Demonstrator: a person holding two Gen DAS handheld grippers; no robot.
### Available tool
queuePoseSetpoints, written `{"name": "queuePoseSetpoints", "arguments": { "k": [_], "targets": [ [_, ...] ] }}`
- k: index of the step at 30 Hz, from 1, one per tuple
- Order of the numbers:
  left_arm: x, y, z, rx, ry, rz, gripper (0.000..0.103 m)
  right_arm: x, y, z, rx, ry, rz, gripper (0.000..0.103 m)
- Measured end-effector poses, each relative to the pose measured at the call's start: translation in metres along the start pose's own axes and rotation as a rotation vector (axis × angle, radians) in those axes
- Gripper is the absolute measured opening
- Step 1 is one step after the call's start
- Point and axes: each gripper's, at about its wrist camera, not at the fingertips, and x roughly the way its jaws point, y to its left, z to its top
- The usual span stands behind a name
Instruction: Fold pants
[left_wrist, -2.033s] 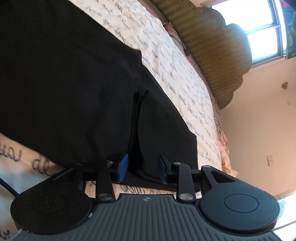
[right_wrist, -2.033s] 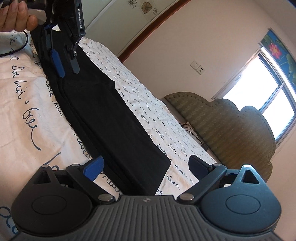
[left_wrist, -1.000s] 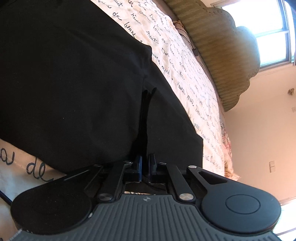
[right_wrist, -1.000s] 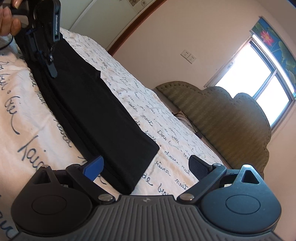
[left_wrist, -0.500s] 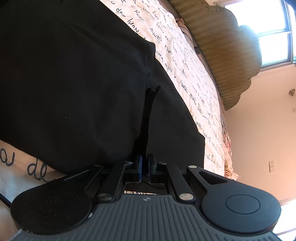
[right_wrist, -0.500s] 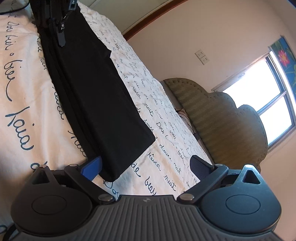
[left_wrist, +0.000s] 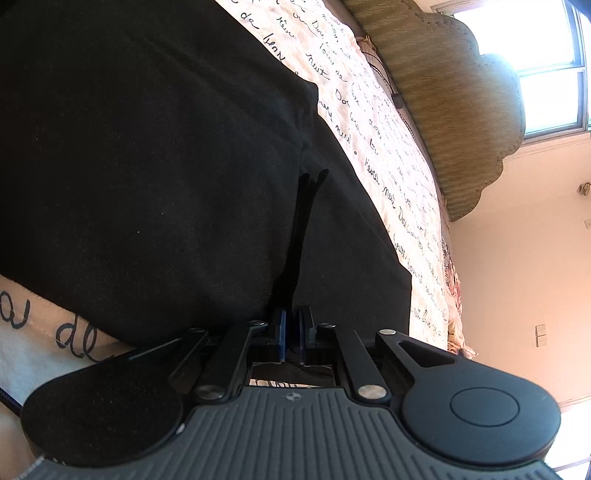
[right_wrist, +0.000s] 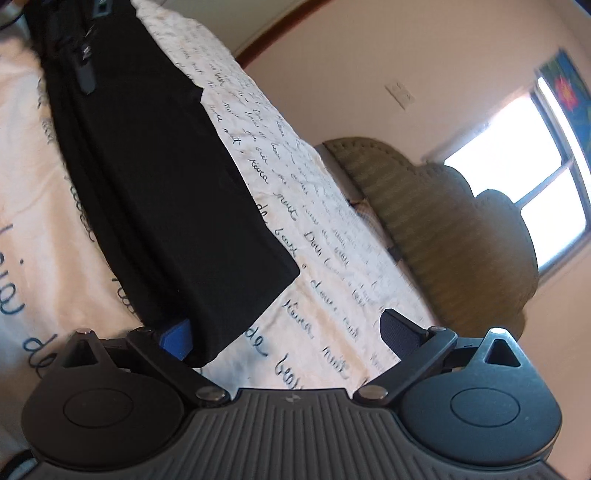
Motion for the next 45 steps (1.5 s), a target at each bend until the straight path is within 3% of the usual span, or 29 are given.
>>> {"name": "queuePoseSetpoints", "arguments": {
  "k": [1, 2, 3, 4, 11, 13, 19, 21, 22, 23, 25, 28, 30, 33, 36, 40, 45],
  "targets": [
    [0.0, 0.0, 0.0, -0.002, 0.002, -0.001, 0.012, 0.0, 0.004, 0.0, -0.014, 0.006, 0.027, 0.053],
    [0.0, 0.001, 0.001, -0.005, 0.004, 0.0, 0.013, 0.0, 0.01, 0.001, -0.029, 0.016, 0.054, 0.03],
    [0.0, 0.001, 0.001, -0.007, 0.005, 0.0, 0.013, 0.0, 0.017, 0.001, -0.045, 0.022, 0.071, 0.025],
    [0.0, 0.001, 0.001, -0.008, 0.005, 0.0, 0.013, 0.001, 0.024, 0.001, -0.068, 0.031, 0.091, 0.011],
    [0.001, 0.005, 0.0, 0.0, 0.006, 0.005, 0.014, -0.001, 0.032, -0.009, -0.157, 0.037, 0.125, 0.006],
    [0.001, 0.004, 0.001, 0.009, 0.003, 0.007, 0.014, -0.001, 0.043, -0.016, -0.189, 0.013, 0.099, 0.006],
    [-0.012, 0.001, 0.0, 0.032, -0.001, -0.017, 0.018, -0.016, 0.044, -0.016, -0.155, -0.009, 0.039, 0.011],
    [-0.035, -0.003, -0.003, 0.074, -0.055, -0.005, 0.017, -0.031, 0.034, -0.016, -0.109, -0.015, 0.04, 0.027],
    [-0.051, -0.004, -0.006, 0.104, -0.105, 0.009, 0.017, -0.039, 0.026, -0.015, -0.058, -0.019, 0.05, 0.043],
    [-0.068, -0.003, -0.009, 0.132, -0.156, 0.024, 0.018, -0.048, 0.019, -0.014, -0.006, -0.028, 0.077, 0.074],
    [-0.099, 0.002, -0.015, 0.168, -0.242, 0.077, 0.018, -0.065, 0.008, -0.011, 0.077, -0.071, 0.106, 0.097],
    [-0.149, 0.016, -0.026, 0.187, -0.393, 0.191, 0.019, -0.076, 0.011, 0.011, 0.094, -0.122, 0.106, 0.096],
    [-0.186, 0.03, -0.032, 0.139, -0.486, 0.252, 0.019, -0.078, 0.022, 0.033, 0.073, -0.175, 0.106, 0.096],
    [-0.241, 0.051, -0.036, 0.074, -0.579, 0.299, 0.02, -0.075, 0.043, 0.079, 0.049, -0.27, 0.182, 0.096],
    [-0.29, 0.062, -0.037, 0.044, -0.667, 0.349, 0.029, -0.063, 0.076, 0.131, 0.0, -0.347, 0.261, 0.096],
    [-0.333, 0.073, -0.042, 0.03, -0.74, 0.383, 0.039, -0.045, 0.129, 0.198, -0.081, -0.42, 0.356, 0.096],
    [-0.344, 0.081, -0.046, 0.031, -0.753, 0.371, 0.043, -0.021, 0.187, 0.253, -0.201, -0.42, 0.398, 0.096]
  ]
}}
